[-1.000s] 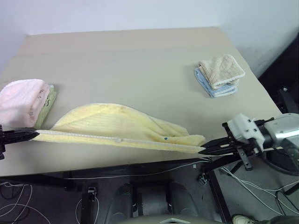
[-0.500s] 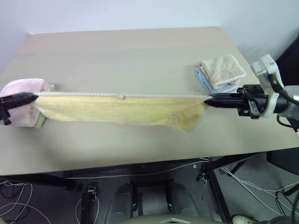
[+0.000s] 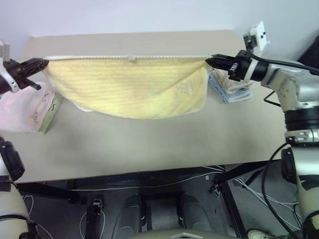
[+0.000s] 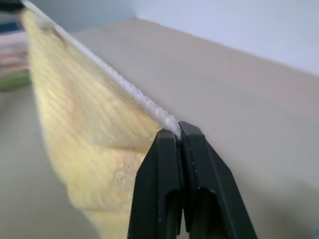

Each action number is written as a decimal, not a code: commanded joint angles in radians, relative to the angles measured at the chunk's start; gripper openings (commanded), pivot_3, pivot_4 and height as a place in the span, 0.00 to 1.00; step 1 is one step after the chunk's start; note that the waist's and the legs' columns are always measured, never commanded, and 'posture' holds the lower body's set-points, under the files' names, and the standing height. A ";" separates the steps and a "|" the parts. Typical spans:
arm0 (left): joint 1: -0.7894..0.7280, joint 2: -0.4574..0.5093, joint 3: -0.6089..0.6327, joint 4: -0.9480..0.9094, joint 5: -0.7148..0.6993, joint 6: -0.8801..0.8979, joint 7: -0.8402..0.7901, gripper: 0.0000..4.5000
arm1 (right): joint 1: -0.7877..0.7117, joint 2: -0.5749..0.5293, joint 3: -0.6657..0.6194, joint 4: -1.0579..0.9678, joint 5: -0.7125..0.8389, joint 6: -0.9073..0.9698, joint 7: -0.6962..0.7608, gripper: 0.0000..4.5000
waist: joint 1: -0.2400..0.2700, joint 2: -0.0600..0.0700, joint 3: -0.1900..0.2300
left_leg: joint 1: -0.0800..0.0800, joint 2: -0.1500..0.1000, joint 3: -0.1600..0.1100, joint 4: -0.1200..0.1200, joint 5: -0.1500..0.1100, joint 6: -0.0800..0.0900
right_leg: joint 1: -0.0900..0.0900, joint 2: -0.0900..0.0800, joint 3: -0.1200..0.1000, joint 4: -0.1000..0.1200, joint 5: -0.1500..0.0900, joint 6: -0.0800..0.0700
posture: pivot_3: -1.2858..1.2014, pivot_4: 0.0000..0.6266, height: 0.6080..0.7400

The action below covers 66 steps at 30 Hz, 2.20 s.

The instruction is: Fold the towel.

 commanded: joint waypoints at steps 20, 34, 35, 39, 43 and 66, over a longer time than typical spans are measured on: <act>-0.008 0.028 0.039 0.041 0.077 -0.173 0.088 0.01 | 0.073 0.081 -0.001 0.044 -0.226 -0.219 0.069 0.00 | -0.002 0.000 0.001 | -0.005 0.001 0.000 0.002 0.000 0.000 | -0.004 0.002 0.000 0.002 0.001 0.002 | 0.52 0.24 1.00; 0.078 -0.004 0.061 -0.006 0.060 -0.215 -0.007 0.00 | 0.411 0.129 0.049 -0.343 -0.219 0.019 0.033 0.15 | 0.002 0.000 0.000 | -0.003 0.002 -0.001 0.005 0.000 -0.001 | -0.002 0.003 0.000 0.003 0.002 0.002 | 0.52 0.24 1.00; 0.085 -0.007 0.059 -0.012 0.061 -0.218 -0.013 0.00 | 0.416 0.128 0.055 -0.351 -0.225 0.013 0.034 0.21 | 0.002 0.000 0.000 | -0.003 0.002 -0.001 0.005 0.000 -0.001 | -0.002 0.003 0.000 0.003 0.002 0.002 | 0.52 0.24 1.00; 0.127 -0.013 0.063 -0.028 0.051 -0.226 -0.049 0.00 | 0.416 0.140 0.060 -0.364 -0.233 0.013 0.022 0.44 | 0.001 0.000 0.000 | -0.003 0.002 -0.001 0.005 0.000 -0.001 | -0.002 0.003 0.000 0.003 0.002 0.002 | 0.52 0.24 1.00; 0.154 -0.013 0.058 -0.050 0.051 -0.232 -0.064 0.00 | 0.406 0.145 0.063 -0.364 -0.231 0.019 0.026 0.44 | 0.001 0.000 0.000 | -0.003 0.003 -0.001 0.005 0.000 -0.001 | -0.002 0.003 0.000 0.003 0.002 0.002 | 0.52 0.24 1.00; 0.267 0.002 0.069 -0.186 0.015 -0.203 -0.099 0.00 | 0.254 0.166 0.079 -0.157 -0.283 -0.067 0.077 0.00 | 0.001 0.000 0.000 | -0.003 0.003 -0.001 0.005 0.000 -0.001 | -0.002 0.003 0.000 0.003 0.002 0.002 | 0.52 0.24 1.00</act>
